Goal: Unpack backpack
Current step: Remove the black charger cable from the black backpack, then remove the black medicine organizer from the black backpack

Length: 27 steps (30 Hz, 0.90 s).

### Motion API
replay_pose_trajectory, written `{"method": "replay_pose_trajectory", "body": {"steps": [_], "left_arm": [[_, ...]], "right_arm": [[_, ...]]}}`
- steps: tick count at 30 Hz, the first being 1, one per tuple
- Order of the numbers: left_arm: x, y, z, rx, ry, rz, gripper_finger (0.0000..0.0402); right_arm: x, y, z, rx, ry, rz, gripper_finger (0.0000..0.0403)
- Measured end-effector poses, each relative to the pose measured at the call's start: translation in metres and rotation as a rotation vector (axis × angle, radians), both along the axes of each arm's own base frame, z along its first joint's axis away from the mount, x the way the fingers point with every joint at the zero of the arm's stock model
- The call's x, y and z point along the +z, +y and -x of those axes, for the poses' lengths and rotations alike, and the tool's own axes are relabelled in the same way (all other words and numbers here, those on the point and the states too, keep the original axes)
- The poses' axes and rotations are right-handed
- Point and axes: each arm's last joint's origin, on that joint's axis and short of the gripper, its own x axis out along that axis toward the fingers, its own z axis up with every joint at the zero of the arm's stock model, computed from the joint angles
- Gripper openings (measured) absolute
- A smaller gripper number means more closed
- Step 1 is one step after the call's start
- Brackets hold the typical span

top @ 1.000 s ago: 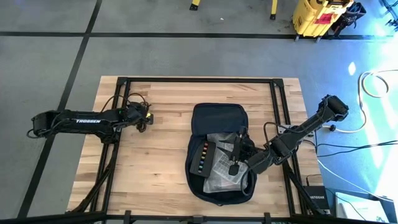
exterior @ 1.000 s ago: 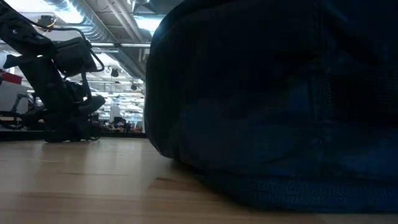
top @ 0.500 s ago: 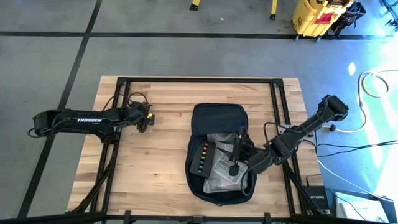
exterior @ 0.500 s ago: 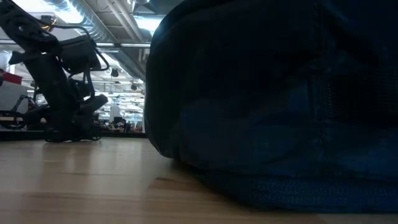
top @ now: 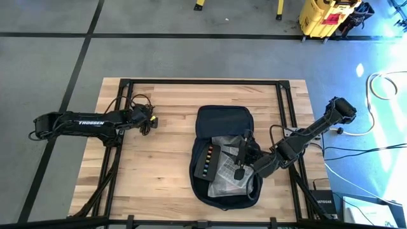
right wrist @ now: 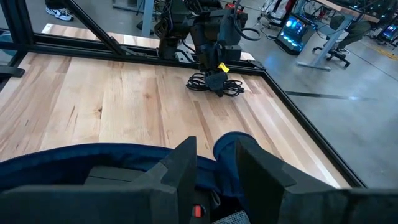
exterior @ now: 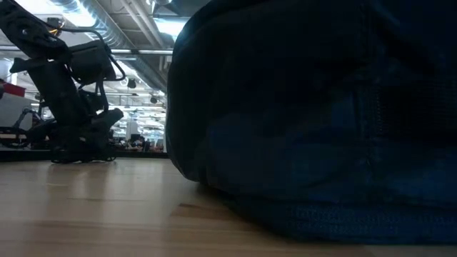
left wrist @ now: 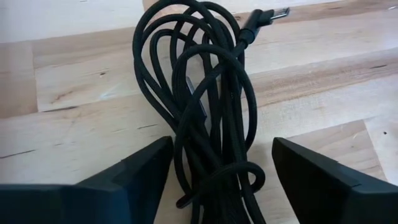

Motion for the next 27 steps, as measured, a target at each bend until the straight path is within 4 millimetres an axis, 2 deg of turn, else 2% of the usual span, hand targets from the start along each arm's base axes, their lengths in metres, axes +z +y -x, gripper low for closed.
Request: {"method": "replay_pose_trajectory", "body": {"steps": [12, 21, 27], "left_arm": [[0.006, -0.002, 0.003, -0.001, -0.047, 0.005, 0.0271], [0.013, -0.005, 0.013, 0.017, -0.056, -0.007, 0.0271], [0.035, -0.007, 0.015, 0.018, -0.054, -0.013, 0.0271]], "right_arm": [[0.0, 0.0, 0.0, -0.001, 0.0, -0.001, 0.0095], [0.0, 0.0, 0.0, -0.001, -0.001, -0.001, 0.0095], [0.0, 0.0, 0.0, 0.0, -0.001, -0.001, 0.0095]]}}
